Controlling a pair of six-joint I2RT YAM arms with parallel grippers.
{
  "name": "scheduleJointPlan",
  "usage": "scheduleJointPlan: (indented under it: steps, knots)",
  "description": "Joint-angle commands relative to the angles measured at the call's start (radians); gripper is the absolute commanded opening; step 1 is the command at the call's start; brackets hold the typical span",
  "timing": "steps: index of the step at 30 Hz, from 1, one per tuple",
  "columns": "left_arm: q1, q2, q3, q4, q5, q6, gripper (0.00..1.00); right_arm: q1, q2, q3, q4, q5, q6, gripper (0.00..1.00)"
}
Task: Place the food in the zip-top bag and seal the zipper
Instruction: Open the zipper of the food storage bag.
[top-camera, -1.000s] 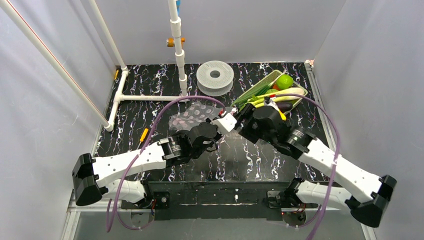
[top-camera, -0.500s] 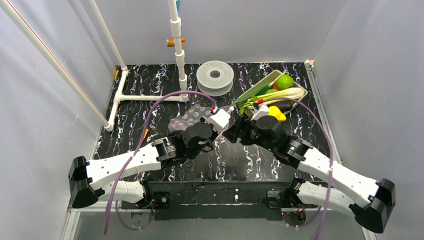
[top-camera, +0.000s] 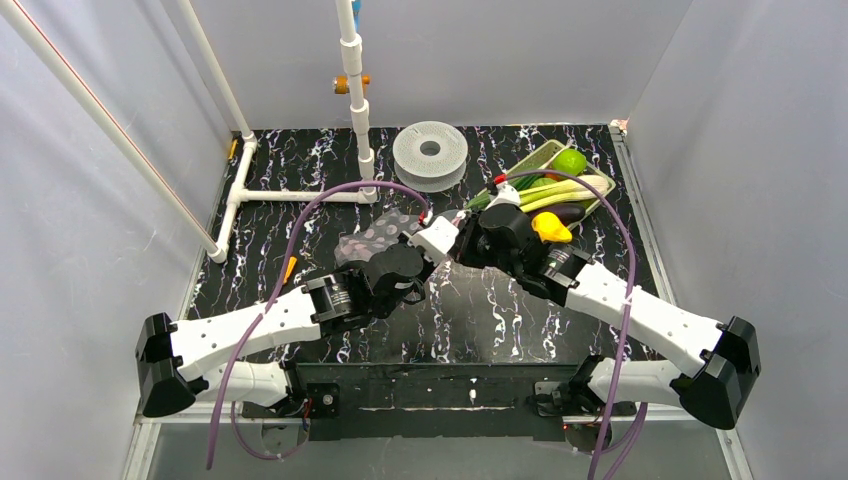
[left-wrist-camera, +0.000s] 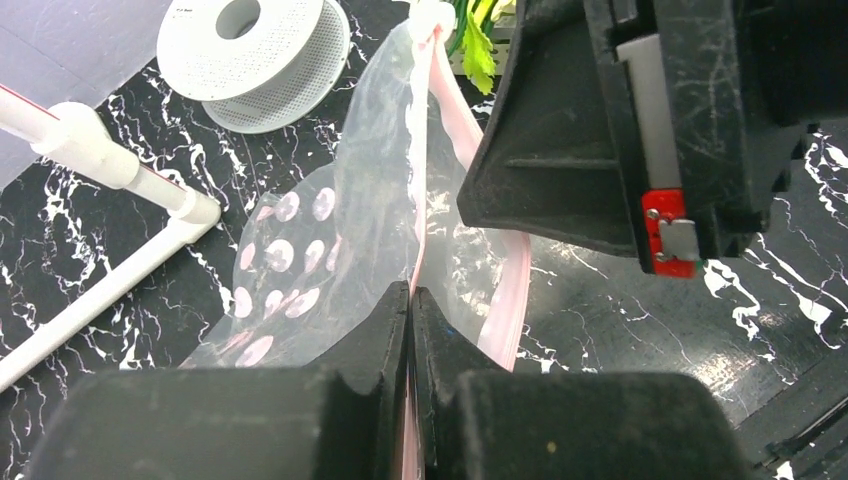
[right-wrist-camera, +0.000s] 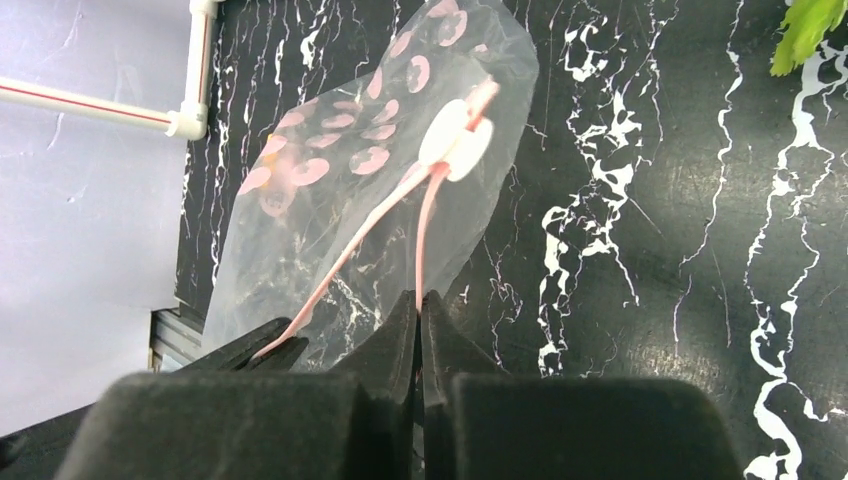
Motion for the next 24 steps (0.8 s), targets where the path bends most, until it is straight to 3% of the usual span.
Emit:
scheduleJointPlan:
  steps: [1, 4, 7, 10, 12, 17, 20, 21, 24]
  knots:
    - [0.002, -0.023, 0.001, 0.02, -0.057, -0.004, 0.0, 0.019, -0.002, 0.074, -0.025, 0.025, -0.043, 0.01]
    - [0.003, -0.013, 0.004, 0.014, -0.071, 0.003, 0.04, 0.02, -0.012, 0.083, -0.02, -0.002, -0.045, 0.01]
    - [0.002, 0.002, 0.014, 0.004, -0.105, 0.007, 0.29, 0.02, -0.023, 0.087, -0.016, -0.032, -0.044, 0.01]
    - [0.002, 0.012, 0.016, 0.003, -0.121, 0.021, 0.38, 0.02, -0.034, 0.094, -0.02, -0.063, -0.047, 0.01]
    - [0.003, 0.016, 0.02, -0.004, -0.123, 0.028, 0.34, 0.02, -0.03, 0.105, -0.034, -0.088, -0.06, 0.01]
    - [0.003, -0.012, 0.011, 0.003, -0.113, 0.042, 0.0, 0.019, 0.009, 0.155, -0.093, -0.132, -0.126, 0.01]
    - [0.002, -0.027, -0.004, 0.025, -0.172, 0.053, 0.0, 0.019, 0.044, 0.215, -0.181, -0.112, -0.152, 0.01]
    - [0.003, -0.023, -0.005, 0.032, -0.211, 0.054, 0.0, 0.019, 0.053, 0.244, -0.231, -0.088, -0.15, 0.04]
    - [0.003, 0.005, 0.012, 0.027, -0.307, 0.051, 0.0, 0.015, 0.052, 0.315, -0.334, -0.031, -0.146, 0.28]
